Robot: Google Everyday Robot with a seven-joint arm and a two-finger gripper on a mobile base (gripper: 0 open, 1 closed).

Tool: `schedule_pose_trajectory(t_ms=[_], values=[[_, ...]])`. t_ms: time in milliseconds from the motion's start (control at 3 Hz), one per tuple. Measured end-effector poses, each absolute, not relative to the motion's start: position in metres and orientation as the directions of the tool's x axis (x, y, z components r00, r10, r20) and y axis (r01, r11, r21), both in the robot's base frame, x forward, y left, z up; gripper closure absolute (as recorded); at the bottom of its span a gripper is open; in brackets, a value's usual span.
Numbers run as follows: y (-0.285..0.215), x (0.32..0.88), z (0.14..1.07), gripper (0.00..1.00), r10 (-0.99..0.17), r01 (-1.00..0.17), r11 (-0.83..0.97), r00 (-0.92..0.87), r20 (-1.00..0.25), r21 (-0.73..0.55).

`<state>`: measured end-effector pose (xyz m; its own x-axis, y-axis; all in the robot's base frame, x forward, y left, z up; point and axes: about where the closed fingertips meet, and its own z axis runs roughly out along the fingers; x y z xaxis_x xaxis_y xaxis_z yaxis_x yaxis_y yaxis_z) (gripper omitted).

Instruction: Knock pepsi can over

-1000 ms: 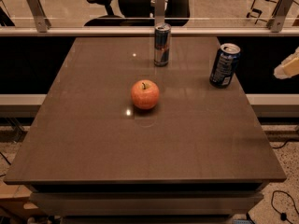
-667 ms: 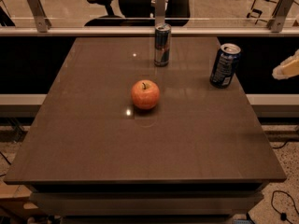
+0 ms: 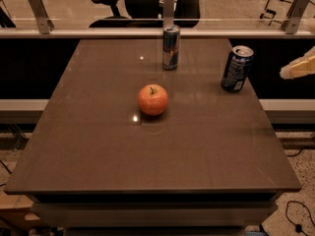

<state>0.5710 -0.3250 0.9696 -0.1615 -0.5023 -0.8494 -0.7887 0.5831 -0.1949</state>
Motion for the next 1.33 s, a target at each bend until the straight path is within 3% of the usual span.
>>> schedule_pose_trajectory(t_ms=[1333], values=[[-0.309, 0.604, 0.942, 0.00, -0.356, -0.830, 0.551, -0.134, -0.925, -0.092]])
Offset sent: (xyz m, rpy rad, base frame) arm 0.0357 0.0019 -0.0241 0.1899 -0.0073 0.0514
